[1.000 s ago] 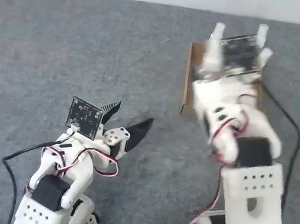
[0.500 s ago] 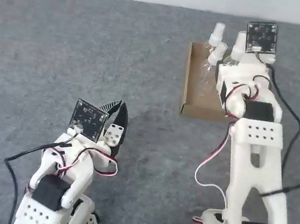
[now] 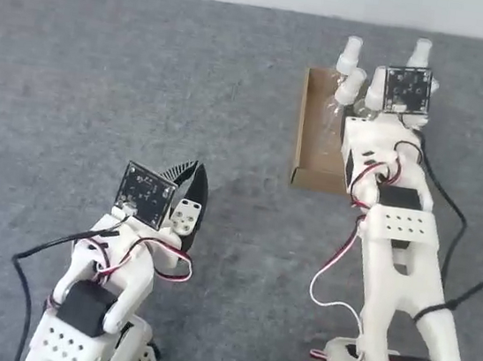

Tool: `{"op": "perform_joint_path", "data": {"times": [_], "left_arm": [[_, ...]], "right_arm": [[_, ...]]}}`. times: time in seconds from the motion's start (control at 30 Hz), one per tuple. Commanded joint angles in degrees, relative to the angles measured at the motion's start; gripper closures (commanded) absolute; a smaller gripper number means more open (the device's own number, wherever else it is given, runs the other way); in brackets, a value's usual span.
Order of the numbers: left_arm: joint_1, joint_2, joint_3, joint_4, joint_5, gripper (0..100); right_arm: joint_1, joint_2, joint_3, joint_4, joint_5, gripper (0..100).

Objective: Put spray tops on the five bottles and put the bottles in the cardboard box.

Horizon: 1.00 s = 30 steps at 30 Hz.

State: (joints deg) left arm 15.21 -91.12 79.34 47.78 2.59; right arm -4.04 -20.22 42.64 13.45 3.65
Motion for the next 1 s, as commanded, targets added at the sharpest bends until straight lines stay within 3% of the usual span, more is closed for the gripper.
{"op": "perform_joint_path", "data": {"times": [0.0, 0.27, 0.97], "left_arm": [[-0.3, -0.8, -0.6, -1.9, -0.6, 99], [-0.3, -0.8, -0.6, -1.9, -0.6, 99], [-0.3, -0.8, -0.5, -1.9, -0.6, 99]], "right_arm": [[0.6, -0.1, 0.5, -3.7, 0.8, 99.3], [0.7, 8.1, 0.5, -9.0, 0.8, 99.3], [0.6, 9.3, 0.9, -4.7, 1.0, 99.1]]}}
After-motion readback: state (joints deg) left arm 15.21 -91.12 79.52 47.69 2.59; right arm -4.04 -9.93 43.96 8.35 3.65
